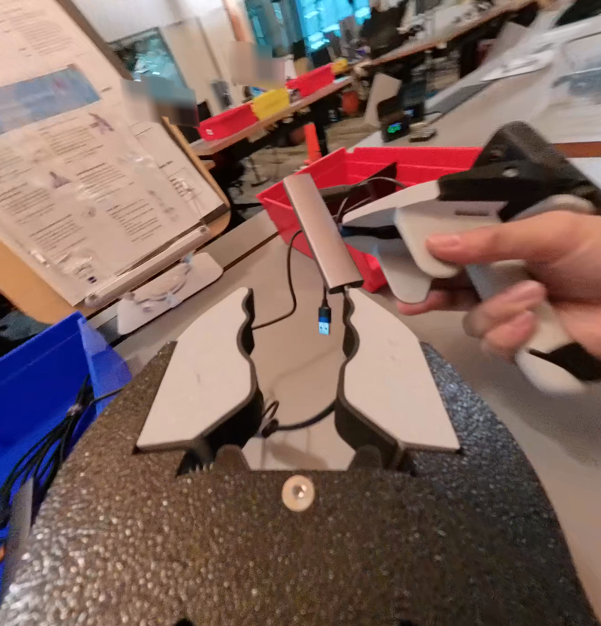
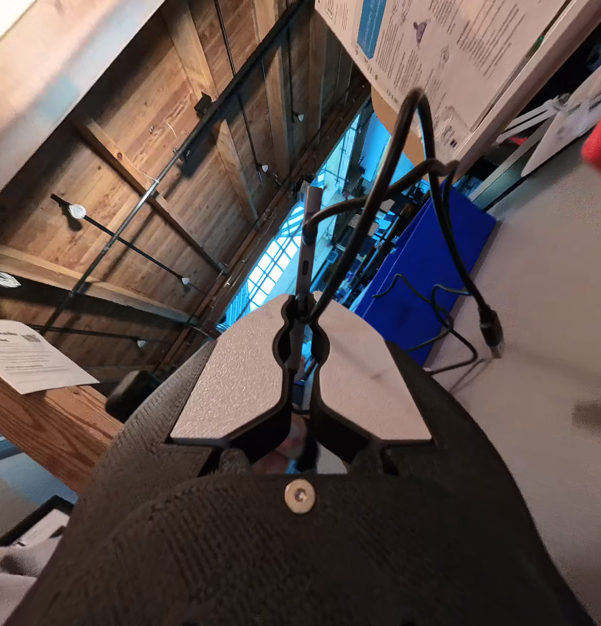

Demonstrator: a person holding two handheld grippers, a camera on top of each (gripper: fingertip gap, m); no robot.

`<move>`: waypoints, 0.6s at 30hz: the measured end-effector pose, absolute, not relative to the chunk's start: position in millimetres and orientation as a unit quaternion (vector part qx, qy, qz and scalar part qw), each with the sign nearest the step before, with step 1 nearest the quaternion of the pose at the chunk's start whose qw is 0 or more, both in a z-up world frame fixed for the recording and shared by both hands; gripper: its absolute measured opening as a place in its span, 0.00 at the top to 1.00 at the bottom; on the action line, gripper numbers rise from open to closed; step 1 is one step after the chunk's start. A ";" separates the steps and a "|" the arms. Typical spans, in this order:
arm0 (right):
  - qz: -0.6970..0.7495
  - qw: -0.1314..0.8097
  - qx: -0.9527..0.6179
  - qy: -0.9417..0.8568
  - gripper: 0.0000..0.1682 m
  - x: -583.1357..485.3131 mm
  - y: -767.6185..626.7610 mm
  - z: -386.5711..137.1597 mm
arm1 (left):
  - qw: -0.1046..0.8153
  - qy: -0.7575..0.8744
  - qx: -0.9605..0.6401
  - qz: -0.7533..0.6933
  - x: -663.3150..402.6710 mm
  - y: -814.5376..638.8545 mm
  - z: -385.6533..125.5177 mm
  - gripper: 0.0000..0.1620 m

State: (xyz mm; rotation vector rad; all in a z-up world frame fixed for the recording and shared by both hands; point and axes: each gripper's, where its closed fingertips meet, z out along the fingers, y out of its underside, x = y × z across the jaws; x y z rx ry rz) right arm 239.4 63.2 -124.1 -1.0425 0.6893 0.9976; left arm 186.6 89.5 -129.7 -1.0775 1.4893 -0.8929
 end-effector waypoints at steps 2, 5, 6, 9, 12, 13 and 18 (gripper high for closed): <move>0.450 0.704 -0.446 0.322 0.96 235.6 60.6 -117.1 | 0.554 0.589 -0.459 -0.369 191.2 91.5 -134.0 0.67; 0.425 0.727 -0.446 0.304 0.96 232.8 51.0 -99.7 | 0.602 0.546 -0.436 -0.386 189.0 78.1 -123.6 0.73; 0.417 0.734 -0.447 0.295 0.96 231.4 48.0 -93.2 | 0.612 0.543 -0.425 -0.387 188.6 72.4 -119.2 0.75; 0.427 0.743 -0.427 0.288 0.95 231.4 39.0 -76.9 | 0.616 0.562 -0.386 -0.395 190.1 57.4 -107.0 0.73; 0.426 0.753 -0.423 0.270 0.96 238.4 27.1 -63.6 | 0.591 0.567 -0.384 -0.427 185.1 57.9 -99.5 0.69; 0.429 0.754 -0.421 0.264 0.96 241.8 21.9 -58.9 | 0.584 0.551 -0.394 -0.447 179.7 67.1 -94.1 0.70; 0.405 0.769 -0.427 0.248 0.96 251.4 4.4 -48.0 | 0.587 0.625 -0.452 -0.246 175.7 186.4 -119.5 0.67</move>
